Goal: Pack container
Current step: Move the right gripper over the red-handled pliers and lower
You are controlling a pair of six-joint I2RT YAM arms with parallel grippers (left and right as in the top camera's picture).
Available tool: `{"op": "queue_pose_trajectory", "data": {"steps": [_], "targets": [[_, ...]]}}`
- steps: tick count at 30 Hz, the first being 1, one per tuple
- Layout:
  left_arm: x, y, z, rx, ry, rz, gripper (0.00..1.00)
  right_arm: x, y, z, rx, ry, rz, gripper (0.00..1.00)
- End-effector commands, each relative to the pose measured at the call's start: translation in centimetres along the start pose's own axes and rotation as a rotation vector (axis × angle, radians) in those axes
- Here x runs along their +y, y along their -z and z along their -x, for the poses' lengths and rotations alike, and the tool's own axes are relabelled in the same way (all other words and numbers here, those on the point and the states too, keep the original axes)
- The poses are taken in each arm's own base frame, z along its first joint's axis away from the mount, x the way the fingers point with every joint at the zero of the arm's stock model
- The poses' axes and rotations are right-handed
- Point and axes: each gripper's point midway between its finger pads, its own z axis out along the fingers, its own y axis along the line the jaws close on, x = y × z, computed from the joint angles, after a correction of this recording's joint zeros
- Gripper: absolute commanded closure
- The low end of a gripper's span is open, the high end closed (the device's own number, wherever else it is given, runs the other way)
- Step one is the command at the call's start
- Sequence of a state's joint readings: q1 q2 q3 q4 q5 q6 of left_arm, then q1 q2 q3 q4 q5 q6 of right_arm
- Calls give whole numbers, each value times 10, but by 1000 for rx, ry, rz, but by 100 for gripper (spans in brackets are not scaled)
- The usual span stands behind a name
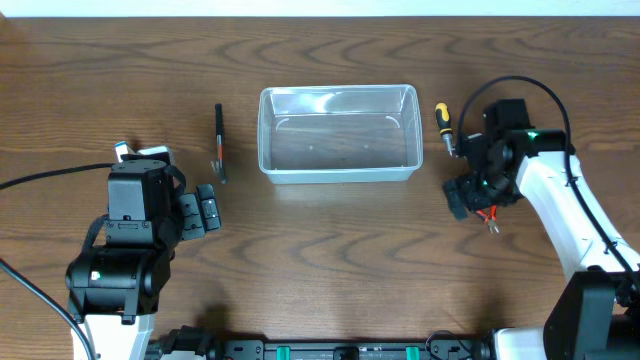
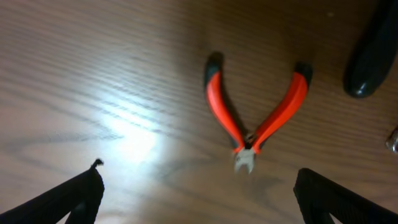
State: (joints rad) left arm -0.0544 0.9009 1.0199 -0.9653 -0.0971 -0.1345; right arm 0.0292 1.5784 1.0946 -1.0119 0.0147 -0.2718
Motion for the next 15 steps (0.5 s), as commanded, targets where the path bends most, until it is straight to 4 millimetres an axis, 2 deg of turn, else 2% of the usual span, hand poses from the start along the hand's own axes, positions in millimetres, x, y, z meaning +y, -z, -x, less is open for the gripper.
{"op": "queue_pose_trajectory", "data": {"steps": [1, 10, 15], "targets": [[4, 5, 7, -24, 2, 22, 2, -10, -14, -11, 14, 15, 13, 1], [4, 5, 6, -20, 2, 22, 2, -17, -21, 3, -62, 31, 22, 1], [4, 5, 2, -5, -1, 25, 2, -16, -34, 3, -32, 32, 35, 1]]}}
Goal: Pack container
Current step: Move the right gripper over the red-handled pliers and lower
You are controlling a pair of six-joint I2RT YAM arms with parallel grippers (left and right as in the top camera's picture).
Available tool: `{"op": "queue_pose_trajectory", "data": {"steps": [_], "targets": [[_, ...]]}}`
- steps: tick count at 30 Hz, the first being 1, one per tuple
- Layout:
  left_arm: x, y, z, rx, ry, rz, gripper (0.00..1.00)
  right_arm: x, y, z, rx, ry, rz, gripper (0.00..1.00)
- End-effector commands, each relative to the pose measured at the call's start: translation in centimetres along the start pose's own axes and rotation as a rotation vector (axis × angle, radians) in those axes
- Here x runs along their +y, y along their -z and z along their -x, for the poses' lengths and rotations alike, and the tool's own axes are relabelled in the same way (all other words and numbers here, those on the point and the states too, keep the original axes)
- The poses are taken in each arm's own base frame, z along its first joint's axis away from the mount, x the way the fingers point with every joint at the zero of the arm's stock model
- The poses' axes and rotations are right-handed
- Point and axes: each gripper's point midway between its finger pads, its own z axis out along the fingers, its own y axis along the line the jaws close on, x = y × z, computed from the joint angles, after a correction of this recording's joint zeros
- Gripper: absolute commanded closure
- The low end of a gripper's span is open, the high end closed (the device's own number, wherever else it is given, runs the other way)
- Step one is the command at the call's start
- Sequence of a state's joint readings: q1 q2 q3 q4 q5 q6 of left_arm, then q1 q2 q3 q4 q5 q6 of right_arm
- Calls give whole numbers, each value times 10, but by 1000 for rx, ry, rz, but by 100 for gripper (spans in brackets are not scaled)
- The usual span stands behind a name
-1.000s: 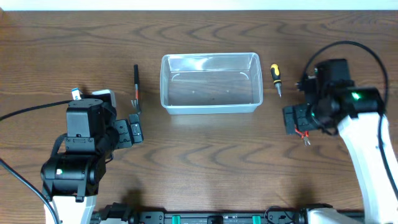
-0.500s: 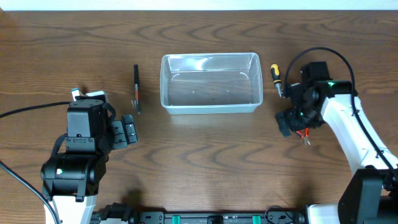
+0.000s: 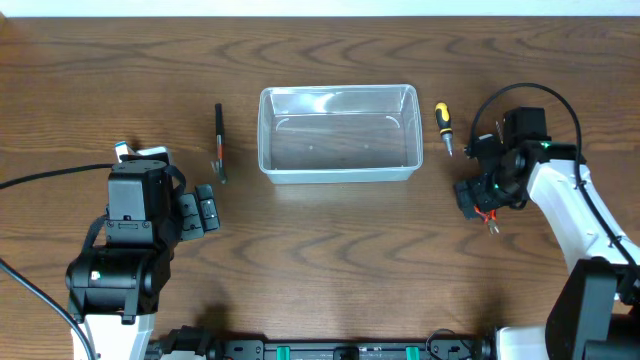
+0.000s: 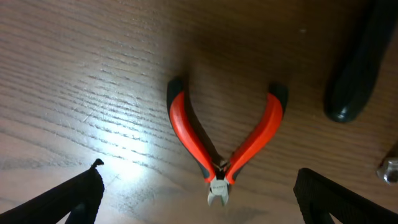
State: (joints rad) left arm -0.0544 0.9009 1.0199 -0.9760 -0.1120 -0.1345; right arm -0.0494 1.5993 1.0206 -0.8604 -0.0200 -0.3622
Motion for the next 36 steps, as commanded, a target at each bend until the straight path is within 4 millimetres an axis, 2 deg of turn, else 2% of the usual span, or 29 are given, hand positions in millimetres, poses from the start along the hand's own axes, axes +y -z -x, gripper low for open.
{"op": "queue_pose_trajectory", "data": {"steps": [1, 9, 15, 22, 31, 36], "targets": [[2, 5, 3, -9, 1, 9, 2, 4, -15, -4, 43, 18, 33, 1], [2, 5, 3, -6, 0, 10, 2, 13, -53, -11, 140, 39, 71, 1], [2, 5, 3, -6, 0, 10, 2, 27, -67, -8, 162, 87, 81, 1], [2, 5, 3, -6, 0, 10, 2, 33, -69, -5, 155, 107, 79, 1], [2, 5, 3, -6, 0, 10, 2, 36, -66, -17, 204, 98, 95, 1], [2, 5, 3, -6, 0, 10, 2, 38, -65, -23, 230, 85, 101, 7]]}}
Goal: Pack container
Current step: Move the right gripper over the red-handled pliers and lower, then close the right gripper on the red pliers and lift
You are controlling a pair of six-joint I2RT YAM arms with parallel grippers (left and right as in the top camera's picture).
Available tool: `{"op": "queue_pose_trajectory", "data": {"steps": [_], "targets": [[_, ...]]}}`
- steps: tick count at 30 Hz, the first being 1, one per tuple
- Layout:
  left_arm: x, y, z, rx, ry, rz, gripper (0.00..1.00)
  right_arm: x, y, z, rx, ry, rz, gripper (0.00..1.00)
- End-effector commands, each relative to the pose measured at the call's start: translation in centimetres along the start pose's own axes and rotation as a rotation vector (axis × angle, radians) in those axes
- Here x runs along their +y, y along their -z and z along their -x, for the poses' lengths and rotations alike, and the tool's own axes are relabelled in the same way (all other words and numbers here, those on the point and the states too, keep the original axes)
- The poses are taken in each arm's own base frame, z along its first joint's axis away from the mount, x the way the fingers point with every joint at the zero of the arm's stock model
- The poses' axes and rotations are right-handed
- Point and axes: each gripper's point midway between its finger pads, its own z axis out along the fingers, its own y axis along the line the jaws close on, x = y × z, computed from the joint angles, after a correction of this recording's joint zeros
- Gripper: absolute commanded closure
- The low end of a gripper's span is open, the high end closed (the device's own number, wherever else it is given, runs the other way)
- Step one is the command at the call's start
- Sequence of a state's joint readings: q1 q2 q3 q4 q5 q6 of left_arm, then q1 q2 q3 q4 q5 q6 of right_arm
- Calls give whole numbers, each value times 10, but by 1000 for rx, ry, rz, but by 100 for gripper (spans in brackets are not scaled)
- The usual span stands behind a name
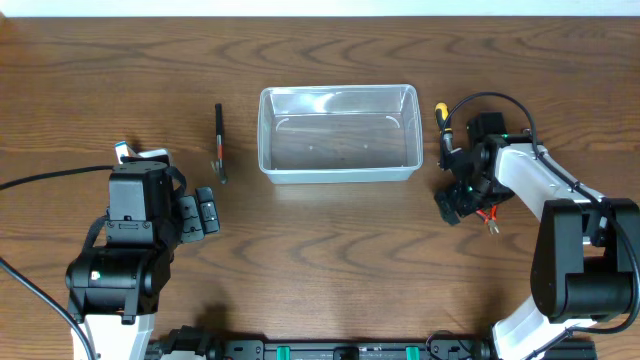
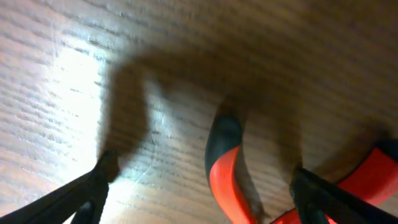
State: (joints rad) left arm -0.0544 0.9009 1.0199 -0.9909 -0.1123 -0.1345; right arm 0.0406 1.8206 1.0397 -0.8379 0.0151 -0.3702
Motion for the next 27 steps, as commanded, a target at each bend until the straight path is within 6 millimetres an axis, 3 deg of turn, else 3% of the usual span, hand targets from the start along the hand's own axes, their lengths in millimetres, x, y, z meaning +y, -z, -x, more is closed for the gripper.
{"op": "queue_pose_trajectory", "data": {"steps": [1, 9, 15, 24, 27], "targets": [[1, 5, 6, -20, 2, 7, 2, 15, -13, -12, 51, -14, 67, 8], [1, 5, 6, -20, 2, 7, 2, 15, -13, -13, 55, -30, 68, 21], [1, 5, 6, -20, 2, 7, 2, 15, -12, -13, 56, -38, 68, 41], [1, 5, 6, -20, 2, 7, 2, 15, -12, -13, 59, -37, 69, 46], [1, 5, 6, -20, 2, 7, 2, 15, -12, -13, 58, -37, 69, 54]]}}
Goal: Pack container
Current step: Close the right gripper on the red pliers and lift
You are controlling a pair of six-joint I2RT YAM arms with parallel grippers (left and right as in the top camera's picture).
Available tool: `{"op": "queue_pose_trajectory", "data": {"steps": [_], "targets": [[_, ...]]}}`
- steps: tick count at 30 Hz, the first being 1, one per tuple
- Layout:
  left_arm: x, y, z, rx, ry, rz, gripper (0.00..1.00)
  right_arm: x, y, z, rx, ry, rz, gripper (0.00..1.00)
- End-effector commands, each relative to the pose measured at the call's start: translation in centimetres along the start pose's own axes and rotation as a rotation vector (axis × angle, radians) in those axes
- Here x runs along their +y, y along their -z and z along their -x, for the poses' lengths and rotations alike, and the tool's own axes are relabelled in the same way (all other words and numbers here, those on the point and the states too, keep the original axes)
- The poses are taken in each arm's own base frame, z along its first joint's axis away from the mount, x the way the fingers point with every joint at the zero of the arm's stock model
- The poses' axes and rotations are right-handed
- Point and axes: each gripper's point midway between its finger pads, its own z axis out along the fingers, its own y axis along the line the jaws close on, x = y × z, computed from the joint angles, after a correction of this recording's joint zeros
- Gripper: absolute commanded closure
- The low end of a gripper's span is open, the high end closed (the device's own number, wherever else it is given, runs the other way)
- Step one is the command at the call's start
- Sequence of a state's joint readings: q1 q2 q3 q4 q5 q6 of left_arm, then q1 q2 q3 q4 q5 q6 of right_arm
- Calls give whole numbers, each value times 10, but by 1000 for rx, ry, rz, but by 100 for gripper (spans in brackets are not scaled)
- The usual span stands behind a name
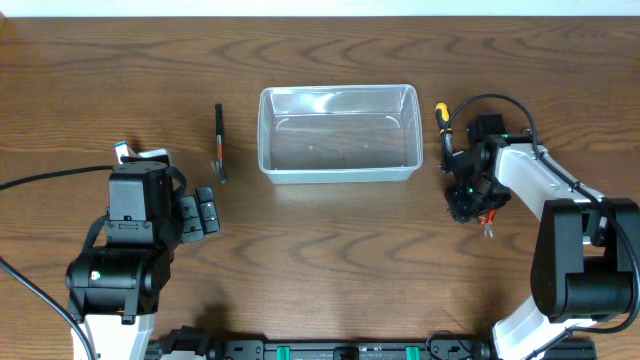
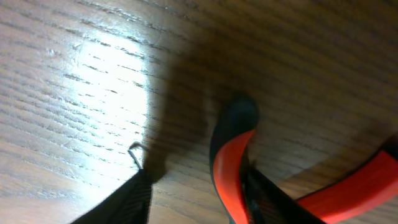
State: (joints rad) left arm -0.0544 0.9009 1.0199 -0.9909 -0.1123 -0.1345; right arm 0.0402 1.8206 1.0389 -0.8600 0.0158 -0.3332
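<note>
The clear plastic container (image 1: 338, 135) stands empty at the table's middle. Red-handled pliers (image 1: 488, 216) lie at the right, and my right gripper (image 1: 468, 205) is down on them. In the right wrist view the gripper (image 2: 202, 190) straddles one red handle (image 2: 231, 168); the right finger (image 2: 267, 199) lies against it, while the left finger (image 2: 138, 196) stands a little apart from it, so the jaws are partly closed. A yellow-and-black screwdriver (image 1: 441, 120) lies right of the container. A thin black tool (image 1: 219, 145) lies left of it. My left gripper (image 1: 205, 212) rests low at the left, away from everything.
The right arm's black cable (image 1: 500, 100) loops above the pliers, near the screwdriver. The left arm's cable (image 1: 50, 180) runs off the left edge. The pliers' second red handle (image 2: 348, 193) reaches toward the lower right of the wrist view.
My right gripper's fingers have narrowed around one handle of the pliers. The wrist sits slightly further right over the tool. The left arm has not moved.
My right gripper hovered open above the red pliers, with both handles in view. It was then lower and turned, its wide-open fingers either side of one handle. Now the fingers stand much closer round that handle. Container, screwdriver, black tool and left arm stayed put.
</note>
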Motion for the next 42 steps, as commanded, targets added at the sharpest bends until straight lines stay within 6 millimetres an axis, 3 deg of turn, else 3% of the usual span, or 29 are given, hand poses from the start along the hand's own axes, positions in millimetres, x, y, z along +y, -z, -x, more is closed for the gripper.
{"op": "queue_pose_trajectory", "data": {"steps": [1, 15, 20, 35, 39, 42], "targets": [[1, 5, 6, -20, 2, 7, 2, 13, -13, -8, 37, 0, 61, 55], [1, 5, 6, -20, 2, 7, 2, 11, -13, -2, 12, 0, 53, 82], [1, 5, 6, -20, 2, 7, 2, 9, -13, 3, -9, 0, 45, 99], [1, 5, 6, -20, 2, 7, 0, -3, -8, 39, -153, -127, 6, 99], [1, 5, 6, -20, 2, 7, 2, -8, 11, 51, -195, -184, 0, 99], [1, 5, 6, -20, 2, 7, 2, -13, 44, 64, -260, -191, -17, 99]]}}
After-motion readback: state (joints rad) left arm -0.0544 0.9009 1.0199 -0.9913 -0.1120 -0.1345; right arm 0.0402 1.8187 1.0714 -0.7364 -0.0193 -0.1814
